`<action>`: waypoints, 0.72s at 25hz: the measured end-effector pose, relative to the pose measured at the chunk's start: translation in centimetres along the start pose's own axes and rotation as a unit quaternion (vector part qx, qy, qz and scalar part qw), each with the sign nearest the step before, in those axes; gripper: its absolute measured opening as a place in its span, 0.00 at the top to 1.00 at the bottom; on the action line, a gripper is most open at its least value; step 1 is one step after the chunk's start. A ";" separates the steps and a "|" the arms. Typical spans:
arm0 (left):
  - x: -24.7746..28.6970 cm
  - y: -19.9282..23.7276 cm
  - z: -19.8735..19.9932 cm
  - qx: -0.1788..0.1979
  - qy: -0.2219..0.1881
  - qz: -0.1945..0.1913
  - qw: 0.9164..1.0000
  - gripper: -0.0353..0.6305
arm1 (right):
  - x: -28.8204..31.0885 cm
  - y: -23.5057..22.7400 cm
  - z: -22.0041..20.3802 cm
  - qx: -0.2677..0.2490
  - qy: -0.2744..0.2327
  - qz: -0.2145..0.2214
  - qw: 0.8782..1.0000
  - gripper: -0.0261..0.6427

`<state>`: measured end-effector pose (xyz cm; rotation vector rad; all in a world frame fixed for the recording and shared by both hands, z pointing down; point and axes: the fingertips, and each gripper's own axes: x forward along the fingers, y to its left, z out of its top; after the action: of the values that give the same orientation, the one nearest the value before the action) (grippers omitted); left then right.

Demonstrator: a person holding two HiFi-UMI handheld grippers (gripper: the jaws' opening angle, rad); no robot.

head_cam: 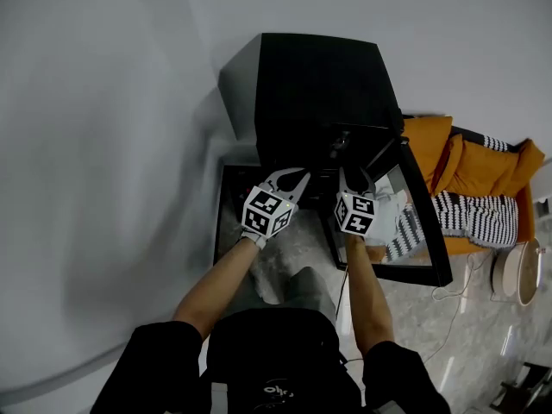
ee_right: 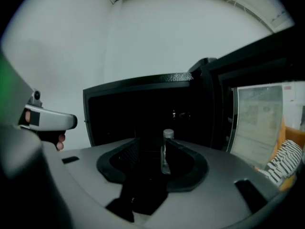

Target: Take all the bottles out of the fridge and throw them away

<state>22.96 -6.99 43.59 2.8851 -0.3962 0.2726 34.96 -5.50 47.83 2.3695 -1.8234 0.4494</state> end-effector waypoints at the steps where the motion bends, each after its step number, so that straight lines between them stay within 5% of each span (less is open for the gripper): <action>1: 0.3 0.4 -0.6 0.001 0.000 0.001 1.000 0.94 | 0.8 -0.2 -0.7 0.002 0.000 -0.002 1.000 0.71; 7: 2.6 2.5 -3.7 0.008 -0.001 -0.004 1.000 0.94 | 6.3 -1.6 -5.0 0.020 0.016 -0.013 1.000 0.54; 18: 6.1 6.8 -7.3 0.016 -0.008 -0.002 1.000 0.94 | 16.4 -4.8 -8.7 0.025 0.011 -0.058 0.998 0.42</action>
<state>25.72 -13.13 53.19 2.9209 -0.3928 0.2565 41.92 -17.02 61.49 2.4761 -1.6724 0.5118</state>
